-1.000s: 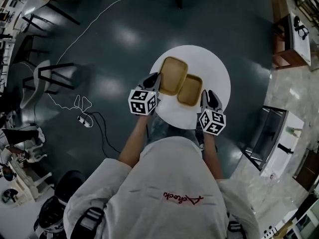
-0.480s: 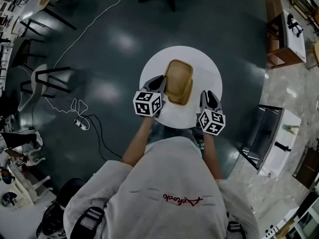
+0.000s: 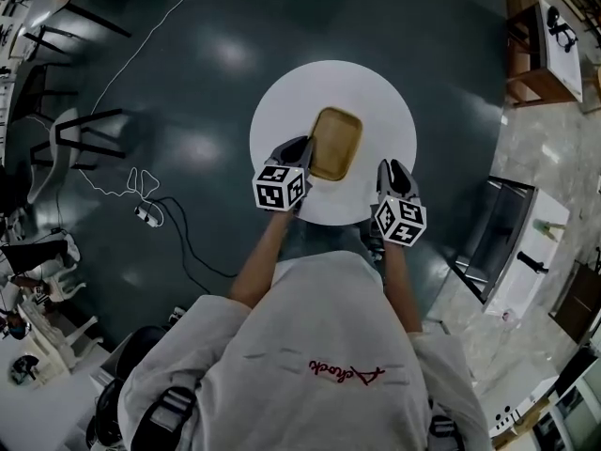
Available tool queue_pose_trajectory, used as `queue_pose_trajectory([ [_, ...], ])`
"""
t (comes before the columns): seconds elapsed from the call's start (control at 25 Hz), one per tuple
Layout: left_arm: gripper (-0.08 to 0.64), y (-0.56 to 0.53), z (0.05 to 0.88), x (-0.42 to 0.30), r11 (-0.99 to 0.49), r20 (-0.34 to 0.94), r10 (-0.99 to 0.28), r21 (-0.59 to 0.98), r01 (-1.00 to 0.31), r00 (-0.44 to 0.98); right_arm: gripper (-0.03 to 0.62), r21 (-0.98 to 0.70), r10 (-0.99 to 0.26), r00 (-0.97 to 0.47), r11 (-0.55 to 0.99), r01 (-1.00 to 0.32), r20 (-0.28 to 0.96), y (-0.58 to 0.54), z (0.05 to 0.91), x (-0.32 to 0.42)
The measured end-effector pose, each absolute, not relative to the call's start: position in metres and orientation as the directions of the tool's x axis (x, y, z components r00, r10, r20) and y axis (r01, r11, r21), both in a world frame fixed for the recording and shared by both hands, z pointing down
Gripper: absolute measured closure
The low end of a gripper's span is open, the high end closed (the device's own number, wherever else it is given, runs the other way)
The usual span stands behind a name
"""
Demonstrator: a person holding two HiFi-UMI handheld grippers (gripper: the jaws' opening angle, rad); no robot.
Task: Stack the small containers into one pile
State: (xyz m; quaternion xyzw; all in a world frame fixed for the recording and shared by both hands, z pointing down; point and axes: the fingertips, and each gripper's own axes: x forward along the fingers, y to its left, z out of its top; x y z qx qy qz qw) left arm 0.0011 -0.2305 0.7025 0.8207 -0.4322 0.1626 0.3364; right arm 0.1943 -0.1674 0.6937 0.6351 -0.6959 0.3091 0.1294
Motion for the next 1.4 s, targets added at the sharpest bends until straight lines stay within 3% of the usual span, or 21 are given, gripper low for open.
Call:
queue_pose_trajectory([
  [0.52,0.527,-0.214,0.742,0.008,-0.379,0.610,-0.563,0.409,-0.830,0.558,0.491,-0.268,-0.775,-0.180,0.014,-0.963,0.606,-0.163,0.716,0.202],
  [0.6,0.462,-0.213,0.742,0.009,-0.387,0.610,-0.562,0.402,-0.830,0.558,0.491,-0.269,-0.773,-0.182,0.016,-0.963,0.608,-0.164,0.717,0.203],
  [0.72,0.445,-0.214,0.739,0.008,-0.399,0.606,-0.570,0.386,-0.832,0.555,0.491,-0.270,-0.772,-0.187,0.021,-0.963,0.607,-0.166,0.716,0.202],
  [1.28,0.447,-0.238,0.683,0.009,-0.461,0.541,-0.638,0.301,-0.835,0.547,0.503,-0.259,-0.813,-0.215,0.082,-0.962,0.542,-0.181,0.684,0.199],
  [1.4,0.483,-0.242,0.659,0.014,-0.480,0.515,-0.660,0.272,-0.834,0.548,0.532,-0.245,-0.832,-0.223,0.109,-0.963,0.508,-0.187,0.665,0.205],
])
